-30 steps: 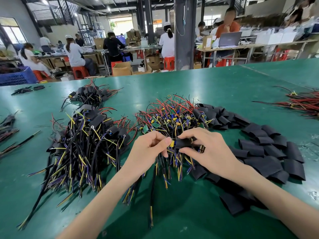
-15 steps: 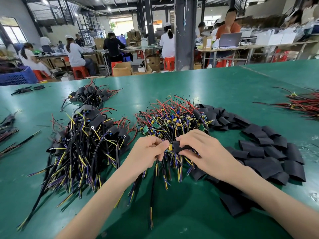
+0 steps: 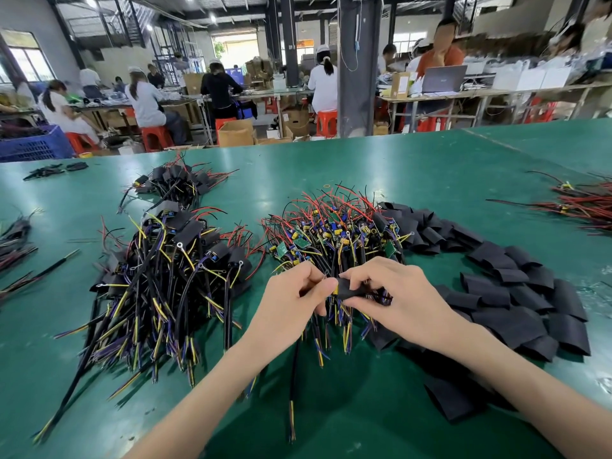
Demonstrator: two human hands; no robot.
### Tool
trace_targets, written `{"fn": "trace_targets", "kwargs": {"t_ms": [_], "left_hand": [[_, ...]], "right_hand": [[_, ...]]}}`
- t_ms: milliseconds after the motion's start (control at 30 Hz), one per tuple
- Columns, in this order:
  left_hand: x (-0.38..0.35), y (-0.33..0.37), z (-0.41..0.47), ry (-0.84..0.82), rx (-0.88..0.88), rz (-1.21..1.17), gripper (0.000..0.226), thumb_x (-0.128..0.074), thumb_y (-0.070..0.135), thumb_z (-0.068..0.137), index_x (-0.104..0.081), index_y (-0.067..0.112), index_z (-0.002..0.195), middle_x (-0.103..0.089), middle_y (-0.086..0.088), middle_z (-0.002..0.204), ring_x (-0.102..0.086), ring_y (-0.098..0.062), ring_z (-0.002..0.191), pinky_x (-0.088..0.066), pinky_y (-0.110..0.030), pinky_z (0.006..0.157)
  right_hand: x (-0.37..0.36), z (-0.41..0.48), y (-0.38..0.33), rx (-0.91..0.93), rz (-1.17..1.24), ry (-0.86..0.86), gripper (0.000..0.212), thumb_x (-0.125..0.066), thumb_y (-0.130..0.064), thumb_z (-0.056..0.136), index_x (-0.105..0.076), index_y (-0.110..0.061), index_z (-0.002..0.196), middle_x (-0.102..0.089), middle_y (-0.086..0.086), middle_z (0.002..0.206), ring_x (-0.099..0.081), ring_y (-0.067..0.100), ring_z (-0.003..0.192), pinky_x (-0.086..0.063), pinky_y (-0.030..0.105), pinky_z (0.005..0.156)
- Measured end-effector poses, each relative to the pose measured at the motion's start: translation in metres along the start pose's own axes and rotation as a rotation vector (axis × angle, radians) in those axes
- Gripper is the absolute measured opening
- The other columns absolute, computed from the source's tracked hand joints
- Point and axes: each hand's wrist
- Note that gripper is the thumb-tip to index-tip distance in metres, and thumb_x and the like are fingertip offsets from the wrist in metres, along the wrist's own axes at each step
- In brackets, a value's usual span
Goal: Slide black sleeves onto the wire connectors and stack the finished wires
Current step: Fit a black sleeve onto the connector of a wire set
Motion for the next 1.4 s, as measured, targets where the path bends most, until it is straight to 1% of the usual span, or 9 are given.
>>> {"fn": "trace_targets", "kwargs": {"t_ms": [133, 300, 467, 600, 700, 800, 933, 1100, 1400], "left_hand": [[0.004, 0.001, 0.001, -0.056, -0.031, 0.025, 0.020, -0.056, 0.014, 0.094, -0.054, 0.020, 0.075, -0.062, 0.008, 0.055, -0.049, -0.005, 0.057, -0.037, -0.018, 0.060], [0.006, 0.001, 0.001, -0.112, -0.045, 0.008, 0.015, -0.053, 0.013, 0.095, -0.055, 0.016, 0.081, -0.065, 0.007, 0.061, -0.043, 0.003, 0.046, -0.031, -0.012, 0.051], [0.002, 0.000, 0.001, -0.102, 0.002, -0.046, 0.018, -0.054, 0.013, 0.095, -0.053, 0.016, 0.077, -0.063, 0.006, 0.058, -0.036, 0.000, 0.039, -0.026, -0.011, 0.043], [-0.001, -0.002, 0.001, -0.097, -0.001, 0.017, 0.015, -0.055, 0.015, 0.094, -0.055, 0.014, 0.079, -0.065, 0.007, 0.058, -0.044, -0.010, 0.054, -0.035, -0.029, 0.055], [0.002, -0.004, 0.002, -0.093, 0.010, 0.042, 0.011, -0.056, 0.018, 0.094, -0.059, 0.014, 0.084, -0.067, 0.007, 0.062, -0.043, -0.001, 0.047, -0.030, -0.015, 0.047], [0.008, -0.007, 0.006, -0.109, 0.099, -0.012, 0.012, -0.057, 0.019, 0.094, -0.061, 0.014, 0.084, -0.068, 0.005, 0.065, -0.037, 0.001, 0.040, -0.027, -0.011, 0.041], [0.009, -0.009, 0.006, -0.100, 0.163, -0.177, 0.017, -0.057, 0.013, 0.093, -0.061, 0.011, 0.077, -0.064, 0.002, 0.064, -0.031, -0.003, 0.040, -0.026, -0.015, 0.040], [0.004, -0.008, 0.004, -0.082, 0.095, -0.137, 0.017, -0.058, 0.016, 0.093, -0.063, 0.011, 0.077, -0.066, 0.003, 0.064, -0.031, -0.005, 0.042, -0.026, -0.018, 0.043], [-0.007, -0.004, -0.001, -0.016, 0.017, -0.146, 0.019, -0.058, 0.012, 0.091, -0.061, 0.010, 0.073, -0.062, 0.005, 0.059, -0.031, -0.002, 0.039, -0.024, -0.019, 0.044]], "right_hand": [[0.005, 0.002, -0.002, -0.073, 0.102, -0.005, 0.020, -0.077, -0.017, 0.075, -0.061, -0.017, 0.087, -0.067, -0.003, 0.092, -0.061, 0.016, 0.078, -0.053, 0.037, 0.071], [0.008, 0.003, -0.004, -0.094, 0.134, 0.018, 0.021, -0.080, -0.013, 0.073, -0.062, -0.016, 0.085, -0.070, -0.005, 0.097, -0.065, 0.018, 0.084, -0.054, 0.041, 0.076], [0.003, 0.001, -0.003, 0.014, 0.018, 0.019, 0.017, -0.077, -0.011, 0.076, -0.062, -0.011, 0.082, -0.067, -0.005, 0.102, -0.060, 0.011, 0.095, -0.047, 0.025, 0.083], [-0.001, 0.000, -0.002, 0.084, -0.058, -0.023, 0.014, -0.074, -0.009, 0.079, -0.060, -0.009, 0.078, -0.068, -0.002, 0.096, -0.056, 0.011, 0.100, -0.044, 0.023, 0.085], [-0.002, 0.001, -0.003, 0.076, -0.064, -0.015, 0.013, -0.074, -0.009, 0.079, -0.060, -0.008, 0.079, -0.068, -0.003, 0.099, -0.054, 0.009, 0.099, -0.043, 0.023, 0.085], [-0.003, 0.001, -0.003, -0.001, -0.023, 0.025, 0.019, -0.075, -0.012, 0.078, -0.063, -0.008, 0.093, -0.062, -0.012, 0.100, -0.054, 0.007, 0.095, -0.045, 0.025, 0.085], [-0.002, 0.001, -0.004, -0.226, 0.017, -0.033, 0.046, -0.072, -0.029, 0.081, -0.052, -0.018, 0.122, -0.052, -0.013, 0.115, -0.056, 0.007, 0.096, -0.046, 0.026, 0.088], [-0.003, 0.004, -0.005, -0.328, -0.371, -0.200, 0.024, -0.046, -0.039, 0.096, -0.040, -0.017, 0.091, -0.048, -0.005, 0.086, -0.056, 0.024, 0.087, -0.032, 0.031, 0.063], [-0.013, 0.003, -0.014, -0.423, -0.489, -0.233, 0.018, -0.037, -0.030, 0.100, -0.029, -0.017, 0.090, -0.061, 0.005, 0.095, -0.061, 0.029, 0.088, -0.037, 0.035, 0.062]]}}
Point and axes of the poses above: each hand's wrist, its own z-axis towards the middle knuckle, its own x-axis out of the back of the hand, y = z × x
